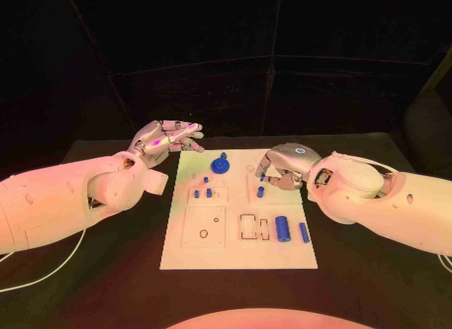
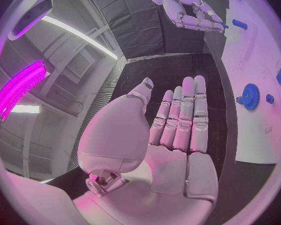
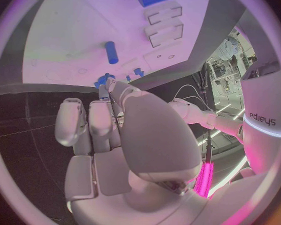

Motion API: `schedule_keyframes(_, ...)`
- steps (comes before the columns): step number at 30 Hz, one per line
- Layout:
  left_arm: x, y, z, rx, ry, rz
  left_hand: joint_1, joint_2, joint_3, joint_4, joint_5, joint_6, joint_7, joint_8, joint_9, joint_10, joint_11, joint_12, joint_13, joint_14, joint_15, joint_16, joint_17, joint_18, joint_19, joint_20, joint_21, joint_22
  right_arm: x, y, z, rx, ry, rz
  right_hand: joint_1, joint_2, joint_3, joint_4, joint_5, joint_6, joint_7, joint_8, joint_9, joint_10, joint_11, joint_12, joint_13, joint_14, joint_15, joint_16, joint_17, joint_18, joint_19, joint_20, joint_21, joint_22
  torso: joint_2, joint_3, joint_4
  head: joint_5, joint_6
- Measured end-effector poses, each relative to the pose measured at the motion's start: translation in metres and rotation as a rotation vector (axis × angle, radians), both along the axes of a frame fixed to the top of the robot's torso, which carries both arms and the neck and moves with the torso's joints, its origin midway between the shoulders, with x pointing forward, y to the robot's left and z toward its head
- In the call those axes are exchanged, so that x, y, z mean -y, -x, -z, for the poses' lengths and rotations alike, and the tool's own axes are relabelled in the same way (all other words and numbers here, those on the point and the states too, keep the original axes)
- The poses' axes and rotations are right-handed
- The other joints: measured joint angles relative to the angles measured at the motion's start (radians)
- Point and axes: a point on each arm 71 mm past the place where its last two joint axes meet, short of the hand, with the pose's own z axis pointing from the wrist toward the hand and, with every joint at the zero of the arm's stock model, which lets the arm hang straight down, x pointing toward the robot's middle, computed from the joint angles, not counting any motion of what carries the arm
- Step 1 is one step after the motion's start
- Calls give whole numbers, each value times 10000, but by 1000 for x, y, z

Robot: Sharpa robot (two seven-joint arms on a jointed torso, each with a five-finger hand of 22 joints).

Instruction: Assemble the parts on the task board

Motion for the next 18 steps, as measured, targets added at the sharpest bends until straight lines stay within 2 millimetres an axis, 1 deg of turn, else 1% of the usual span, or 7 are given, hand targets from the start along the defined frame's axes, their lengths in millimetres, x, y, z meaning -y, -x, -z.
schedule_keyframes(2, 0, 0, 0, -1, 1, -2, 0, 0, 0, 0, 0, 0, 0, 0, 0, 0, 0, 0, 0, 0, 0, 0, 0, 0, 0, 0, 0, 0, -5, 4, -3, 58, -126, -136, -41, -40, 61, -61, 0, 0, 0, 0, 0, 0, 0, -29, -3, 0, 0, 0, 0, 0, 17, 17, 0, 24, 0, -1, 3, 18, -1)
schedule_keyframes(7, 0, 0, 0, -4, 6, -2, 0, 0, 1, -1, 0, 0, 0, 0, 0, 0, 0, 0, 0, 0, 0, 0, 0, 0, 0, 0, 0, 1, -18, 11, -8, 146, -391, -461, -40, -40, 96, -97, -1, 0, 0, 0, 0, 0, -1, -36, -1, 0, 0, 41, 11, -1, 16, 17, 57, 48, 0, -3, 6, 161, -16)
schedule_keyframes(8, 0, 0, 0, -4, 6, -2, 0, 0, 1, -1, 0, 0, 0, 0, 0, 0, 0, 0, 1, 0, 0, 0, 0, 0, 0, 0, 0, 1, -23, 13, -9, 153, -449, -555, -42, -42, 97, -97, -1, 0, 0, 0, 0, -1, -1, -36, 0, 0, 0, 41, 10, 0, 16, 17, 58, 47, 0, -4, 6, 199, -23)
schedule_keyframes(9, 1, 0, 0, -4, 6, -2, 0, 0, -14, 14, 0, 0, 0, 0, 0, 0, 0, 0, 1, 0, 0, 0, 1, 0, 0, 0, 0, -2, -26, 14, -10, 157, -495, -624, -93, -93, 111, -112, -1, 0, 0, 0, 0, 61, -62, -37, 5, 0, 0, 41, 10, 0, 16, 17, 58, 54, 0, -4, 6, 248, -39)
schedule_keyframes(10, 1, -1, 0, -4, 7, 0, 0, 0, -27, 27, 0, 0, 0, 0, 0, 0, 0, 0, 1, 0, 0, 0, 1, 0, 0, 0, 0, -11, -30, 14, -10, 156, -539, -693, -93, -93, 122, -123, -1, 0, 0, 0, 0, 68, -70, -57, 5, 0, 0, 41, 10, 0, 16, 17, 57, 58, 1, -4, 6, 287, -47)
schedule_keyframes(16, 3, -1, 0, -3, 19, 34, 0, 0, -27, 27, 0, 0, 0, 0, 0, 0, 0, 0, 1, 0, 0, 0, 1, 0, 0, 0, 0, -11, -55, 16, -10, 99, -776, -1119, -92, -94, 158, -159, -3, 0, 0, 0, 0, 67, -70, -78, 5, 0, 0, 41, 5, 1, 16, 17, 57, 66, 10, -7, 7, 584, -105)
schedule_keyframes(18, 4, -1, 0, -3, 21, 42, 0, 0, -27, 27, 0, 0, 0, 0, 1, 1, 0, 0, 1, 0, 0, 0, 1, 0, 0, 0, 0, -11, -61, 15, -8, 52, -815, -1197, -99, -88, 172, -174, -3, 0, 0, 0, 0, 67, -70, -86, 6, 0, 0, 40, -2, 1, 16, 17, 57, 66, 11, -9, 10, 656, -129)
